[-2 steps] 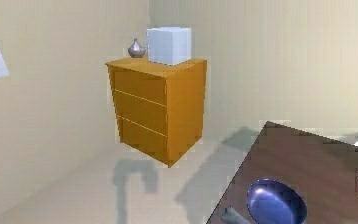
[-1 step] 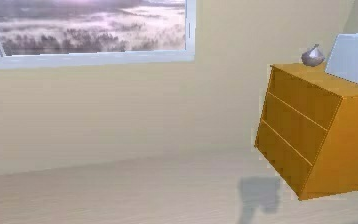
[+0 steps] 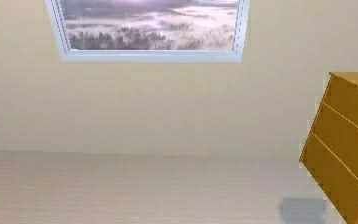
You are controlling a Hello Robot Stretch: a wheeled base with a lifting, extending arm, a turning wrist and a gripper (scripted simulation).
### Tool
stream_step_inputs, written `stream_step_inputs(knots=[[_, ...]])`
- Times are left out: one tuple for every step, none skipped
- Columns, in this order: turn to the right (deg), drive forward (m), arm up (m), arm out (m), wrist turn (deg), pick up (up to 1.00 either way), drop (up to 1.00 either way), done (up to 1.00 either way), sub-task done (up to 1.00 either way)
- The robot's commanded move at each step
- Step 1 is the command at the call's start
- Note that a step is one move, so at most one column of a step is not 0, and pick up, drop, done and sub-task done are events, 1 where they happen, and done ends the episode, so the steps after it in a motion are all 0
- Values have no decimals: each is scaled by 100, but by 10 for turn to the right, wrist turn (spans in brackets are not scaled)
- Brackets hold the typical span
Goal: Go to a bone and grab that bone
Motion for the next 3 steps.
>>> stream_step_inputs(knots=[[0,0,50,0,0,0,0,0,0],[0,0,34,0,0,0,0,0,0],[0,0,0,16,0,0,0,0,0]])
